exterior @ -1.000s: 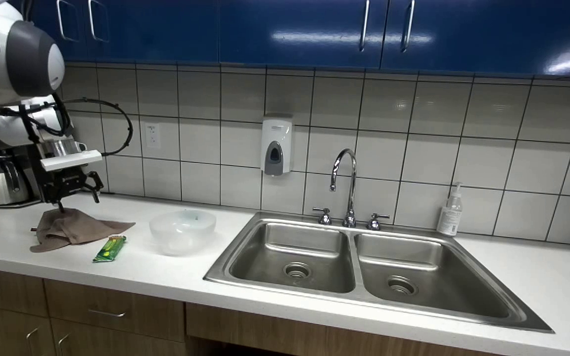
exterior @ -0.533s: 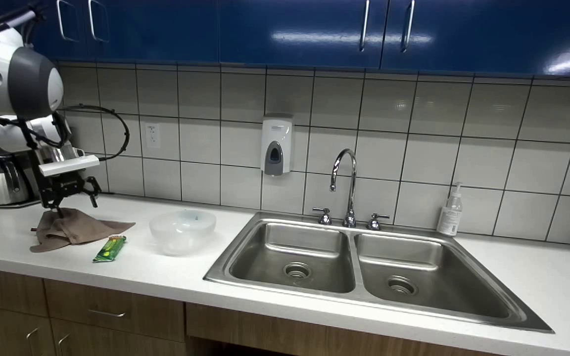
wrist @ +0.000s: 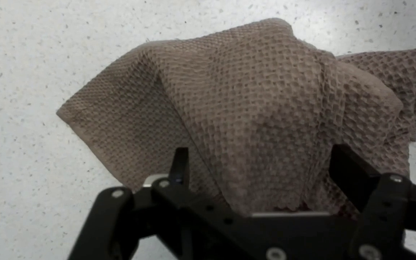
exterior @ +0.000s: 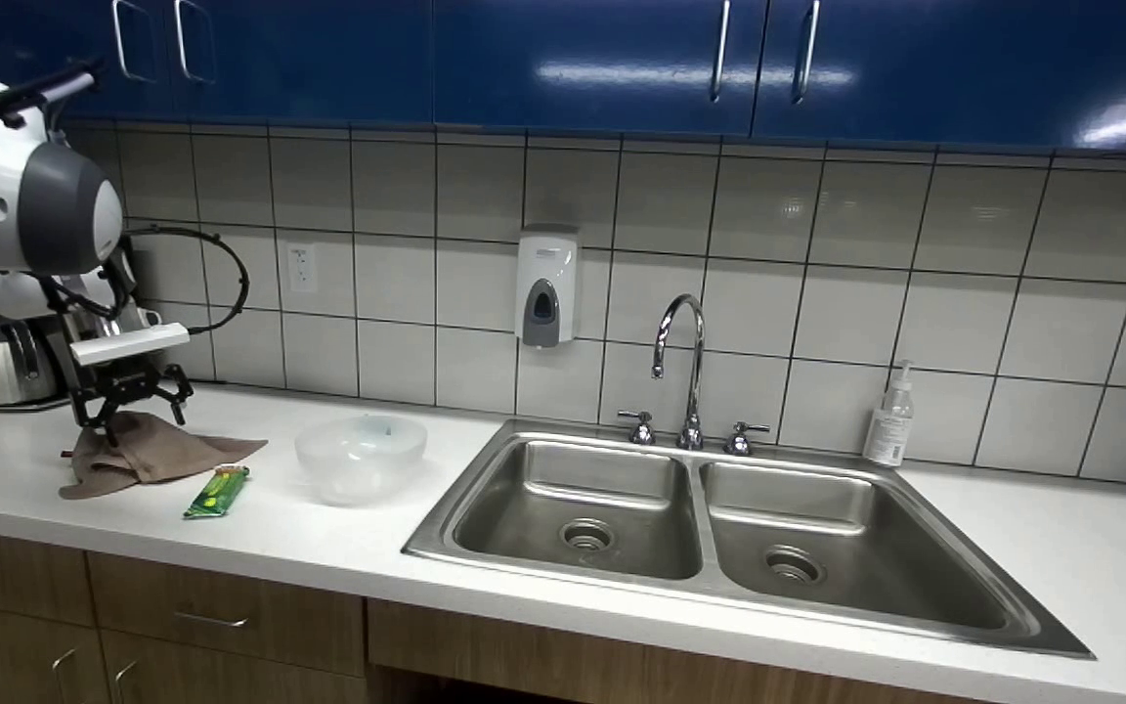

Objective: Put the towel into the bowl

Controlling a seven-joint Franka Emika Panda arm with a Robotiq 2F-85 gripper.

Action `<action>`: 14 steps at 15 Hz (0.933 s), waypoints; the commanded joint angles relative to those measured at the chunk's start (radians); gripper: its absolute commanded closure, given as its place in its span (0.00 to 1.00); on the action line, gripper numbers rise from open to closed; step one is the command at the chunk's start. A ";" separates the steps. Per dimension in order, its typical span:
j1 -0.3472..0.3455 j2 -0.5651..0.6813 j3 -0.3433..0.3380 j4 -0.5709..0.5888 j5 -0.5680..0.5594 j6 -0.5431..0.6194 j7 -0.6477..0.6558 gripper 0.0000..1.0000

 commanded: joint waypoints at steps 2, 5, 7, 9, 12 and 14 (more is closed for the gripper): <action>0.019 0.067 -0.017 0.116 0.024 -0.059 -0.030 0.00; 0.020 0.087 -0.018 0.147 0.033 -0.076 -0.029 0.00; 0.021 0.100 -0.017 0.170 0.043 -0.089 -0.027 0.25; 0.023 0.109 -0.020 0.191 0.050 -0.096 -0.025 0.30; 0.030 0.122 -0.024 0.224 0.057 -0.109 -0.026 0.56; 0.035 0.130 -0.027 0.243 0.065 -0.116 -0.026 0.71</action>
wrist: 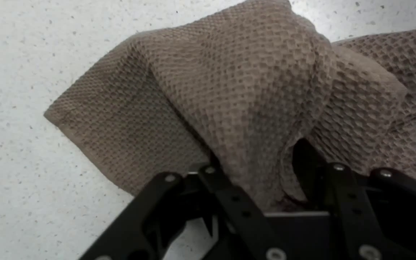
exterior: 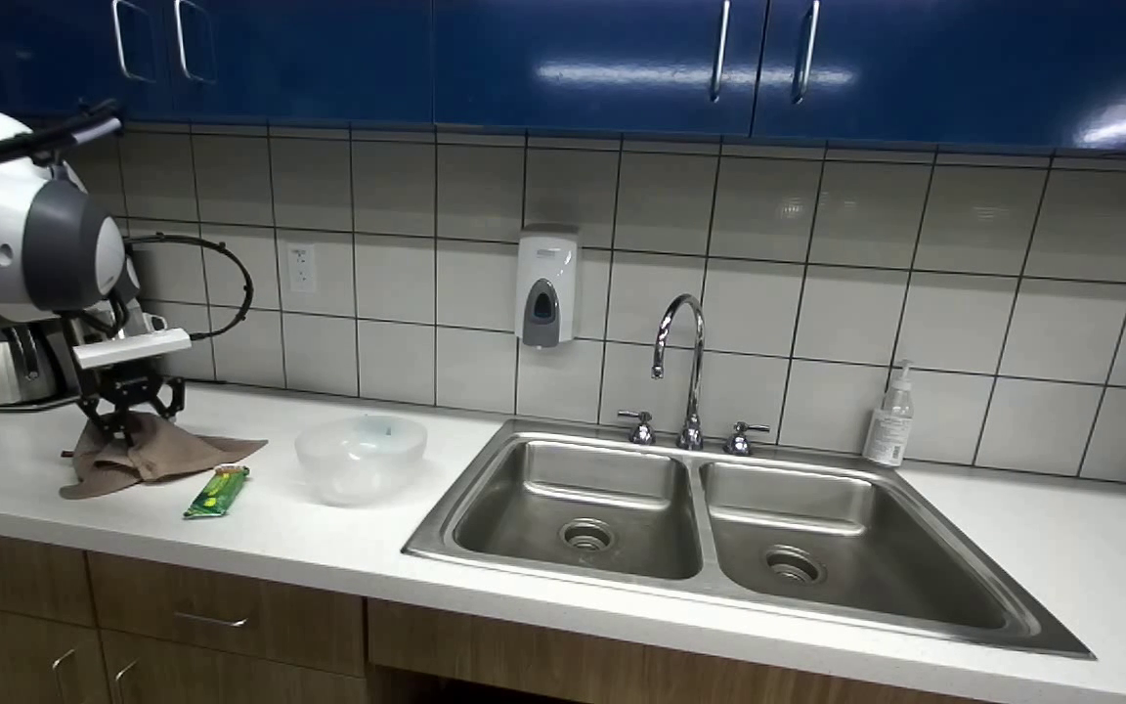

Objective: Put the towel into the bowl

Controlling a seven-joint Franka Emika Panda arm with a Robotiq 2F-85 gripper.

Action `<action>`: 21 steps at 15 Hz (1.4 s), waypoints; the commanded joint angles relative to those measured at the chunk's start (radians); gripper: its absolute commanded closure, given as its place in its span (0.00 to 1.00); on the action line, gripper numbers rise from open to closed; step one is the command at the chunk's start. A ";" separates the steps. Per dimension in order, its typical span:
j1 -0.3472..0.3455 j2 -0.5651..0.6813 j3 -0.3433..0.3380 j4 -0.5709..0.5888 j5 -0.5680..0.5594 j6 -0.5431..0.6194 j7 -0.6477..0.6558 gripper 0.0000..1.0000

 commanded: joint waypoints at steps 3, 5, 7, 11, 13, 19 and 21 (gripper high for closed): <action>0.011 0.033 0.001 0.084 0.014 -0.042 -0.017 0.93; 0.010 0.033 0.002 0.084 0.014 -0.041 -0.016 1.00; 0.009 0.032 0.003 0.083 0.014 -0.039 -0.017 1.00; 0.009 0.021 0.004 0.073 0.014 -0.036 -0.014 0.99; 0.012 0.000 0.004 0.053 0.008 -0.024 -0.011 0.99; 0.017 -0.090 0.000 -0.002 -0.010 0.015 -0.007 0.99; 0.015 -0.126 -0.002 -0.022 -0.014 0.024 -0.002 0.99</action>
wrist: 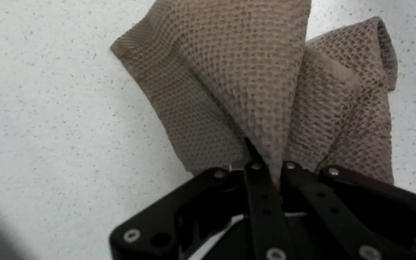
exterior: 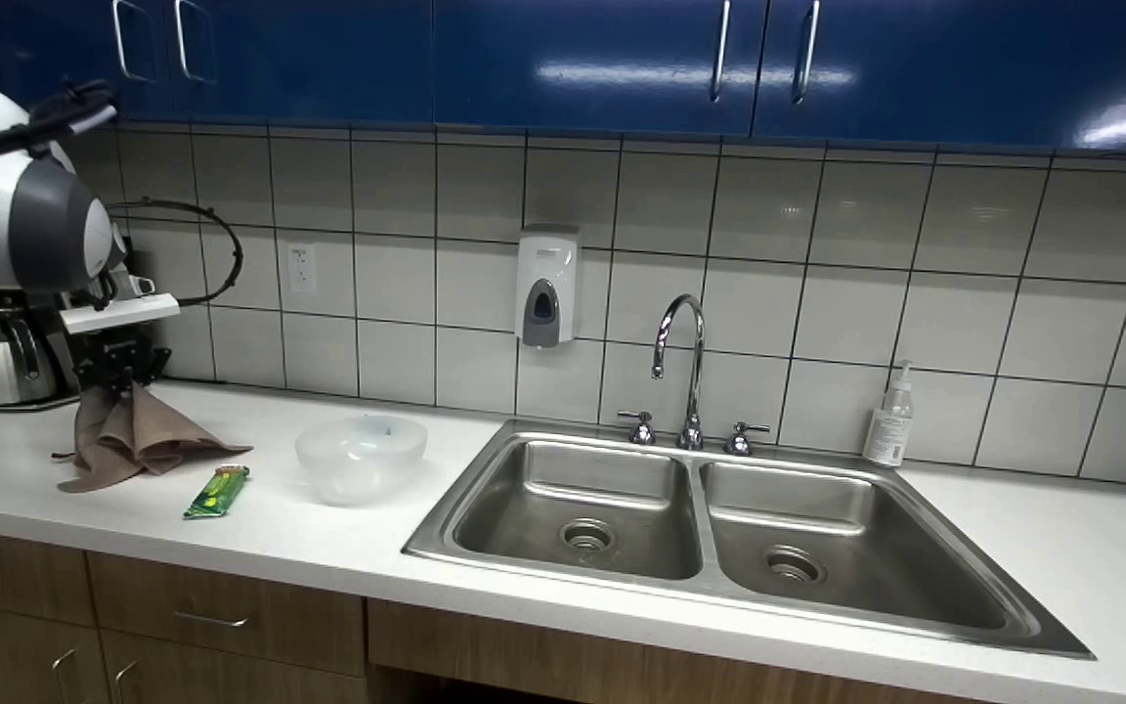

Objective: Put the towel into the bowl

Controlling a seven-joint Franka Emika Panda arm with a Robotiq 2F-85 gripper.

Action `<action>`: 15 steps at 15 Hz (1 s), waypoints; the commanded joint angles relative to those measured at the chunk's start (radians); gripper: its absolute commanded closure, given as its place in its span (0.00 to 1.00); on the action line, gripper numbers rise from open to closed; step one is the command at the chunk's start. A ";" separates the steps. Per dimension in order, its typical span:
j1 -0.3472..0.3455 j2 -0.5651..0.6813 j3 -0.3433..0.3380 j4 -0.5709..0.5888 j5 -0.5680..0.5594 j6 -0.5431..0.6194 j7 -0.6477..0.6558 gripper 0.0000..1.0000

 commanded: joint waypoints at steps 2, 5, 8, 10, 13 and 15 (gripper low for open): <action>-0.006 -0.117 -0.006 -0.088 -0.020 0.028 0.001 0.99; -0.013 -0.178 -0.006 -0.131 -0.021 0.045 0.004 0.99; -0.029 -0.255 -0.005 -0.199 -0.016 0.060 0.006 0.99; -0.043 -0.312 -0.008 -0.255 -0.017 0.080 0.012 0.99; -0.063 -0.410 -0.013 -0.355 -0.016 0.101 0.023 0.99; -0.077 -0.477 -0.016 -0.423 -0.012 0.117 0.032 0.99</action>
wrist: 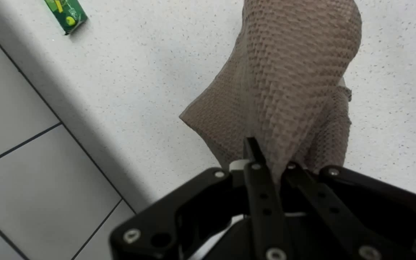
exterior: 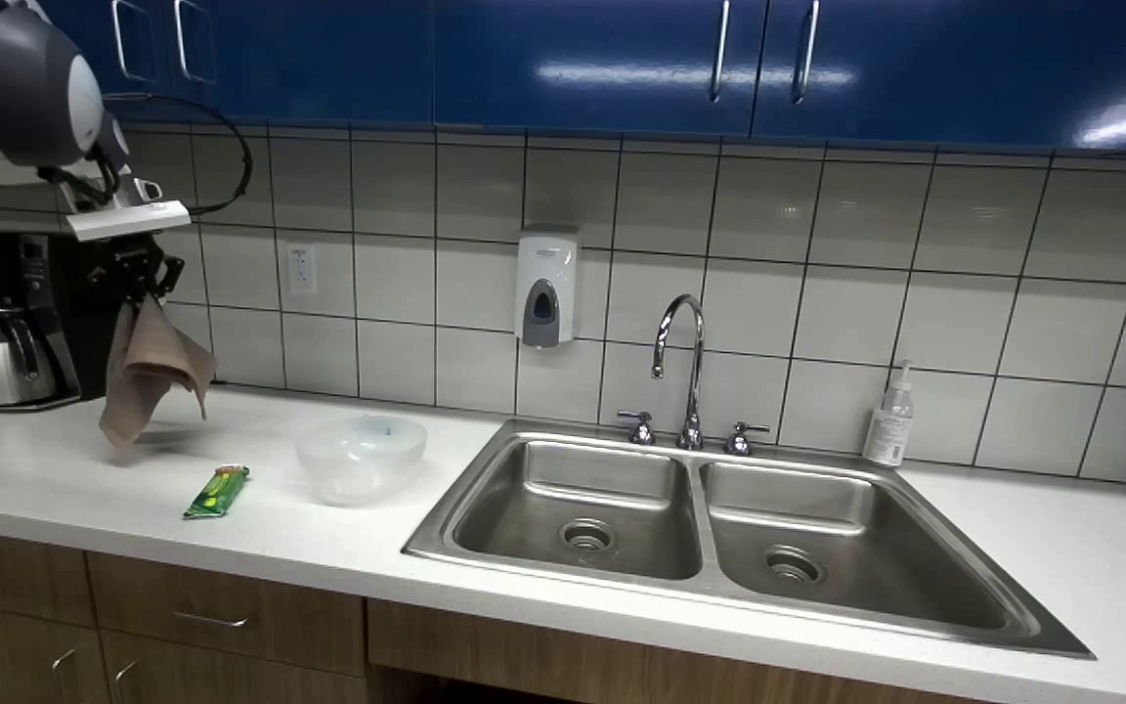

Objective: Put the towel into the bowl

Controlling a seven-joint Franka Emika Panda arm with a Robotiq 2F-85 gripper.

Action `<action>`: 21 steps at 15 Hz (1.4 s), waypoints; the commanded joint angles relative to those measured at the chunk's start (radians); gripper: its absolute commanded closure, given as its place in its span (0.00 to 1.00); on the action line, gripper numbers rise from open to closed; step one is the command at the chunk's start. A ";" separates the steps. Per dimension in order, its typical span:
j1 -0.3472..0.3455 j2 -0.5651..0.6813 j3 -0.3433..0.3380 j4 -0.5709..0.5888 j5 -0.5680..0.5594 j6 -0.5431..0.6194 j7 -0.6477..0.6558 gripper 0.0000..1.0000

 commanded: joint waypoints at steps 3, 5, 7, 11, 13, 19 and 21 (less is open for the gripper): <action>-0.042 -0.247 -0.014 -0.283 -0.008 0.060 0.058 0.99; -0.053 -0.307 -0.025 -0.349 -0.007 0.061 0.076 0.99; -0.062 -0.360 -0.038 -0.409 -0.010 0.062 0.095 0.99; -0.073 -0.441 -0.068 -0.512 -0.009 0.061 0.135 0.99; -0.113 -0.467 -0.035 -0.547 -0.027 0.049 0.164 0.99; -0.176 -0.539 -0.033 -0.641 -0.016 0.048 0.218 0.99; -0.195 -0.560 -0.034 -0.665 -0.015 0.046 0.229 0.99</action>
